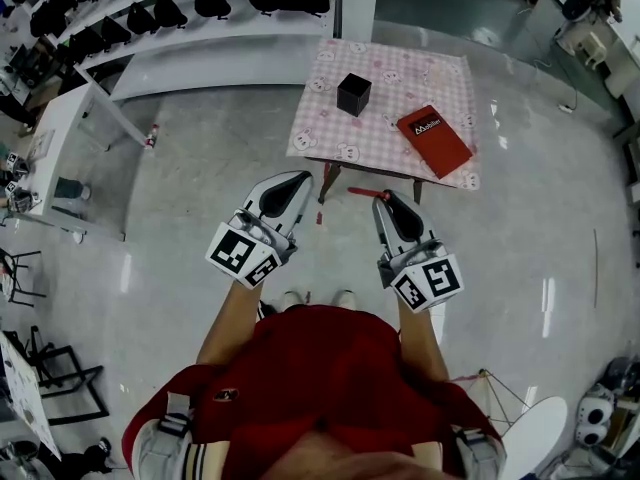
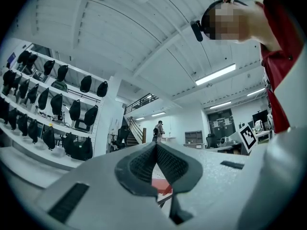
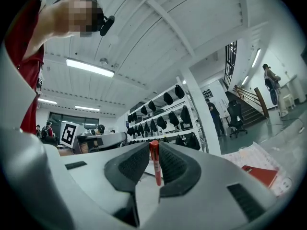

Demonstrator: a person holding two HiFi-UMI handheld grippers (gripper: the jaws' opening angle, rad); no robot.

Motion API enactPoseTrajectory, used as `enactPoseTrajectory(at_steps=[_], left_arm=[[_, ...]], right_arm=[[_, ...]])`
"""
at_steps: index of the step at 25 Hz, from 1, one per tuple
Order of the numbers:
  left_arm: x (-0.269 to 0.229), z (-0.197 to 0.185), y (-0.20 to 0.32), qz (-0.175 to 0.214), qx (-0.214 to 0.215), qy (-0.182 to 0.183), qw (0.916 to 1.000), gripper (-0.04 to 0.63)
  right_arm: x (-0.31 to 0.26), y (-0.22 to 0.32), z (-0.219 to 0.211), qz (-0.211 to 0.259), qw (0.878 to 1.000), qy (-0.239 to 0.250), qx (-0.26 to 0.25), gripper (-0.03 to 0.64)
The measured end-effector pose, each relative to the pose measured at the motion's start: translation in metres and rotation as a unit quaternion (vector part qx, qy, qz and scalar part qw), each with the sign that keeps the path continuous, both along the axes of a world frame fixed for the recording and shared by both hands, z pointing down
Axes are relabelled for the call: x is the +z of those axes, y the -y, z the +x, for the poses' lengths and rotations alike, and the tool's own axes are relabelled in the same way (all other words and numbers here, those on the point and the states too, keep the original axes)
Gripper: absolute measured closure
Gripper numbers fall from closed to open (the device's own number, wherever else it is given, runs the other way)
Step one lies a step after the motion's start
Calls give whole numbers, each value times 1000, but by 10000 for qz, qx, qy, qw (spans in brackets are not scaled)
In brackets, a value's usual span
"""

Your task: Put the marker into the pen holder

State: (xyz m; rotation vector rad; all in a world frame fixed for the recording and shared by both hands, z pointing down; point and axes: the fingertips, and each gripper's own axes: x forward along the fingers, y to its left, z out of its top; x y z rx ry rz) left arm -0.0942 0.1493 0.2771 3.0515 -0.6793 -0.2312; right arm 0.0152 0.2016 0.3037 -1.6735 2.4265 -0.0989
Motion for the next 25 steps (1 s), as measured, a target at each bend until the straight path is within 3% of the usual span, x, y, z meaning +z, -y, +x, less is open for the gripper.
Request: enactPoseTrajectory(at_steps=[9,25], left_arm=[[2,45,-13,-5,-143,264,9995,588],[13,73,-4,-41,-237,392,9989,589]], right_arm=[[3,-7,49,45,9997,210,-150,557],[4,6,89,172,9995,246,-66,557]])
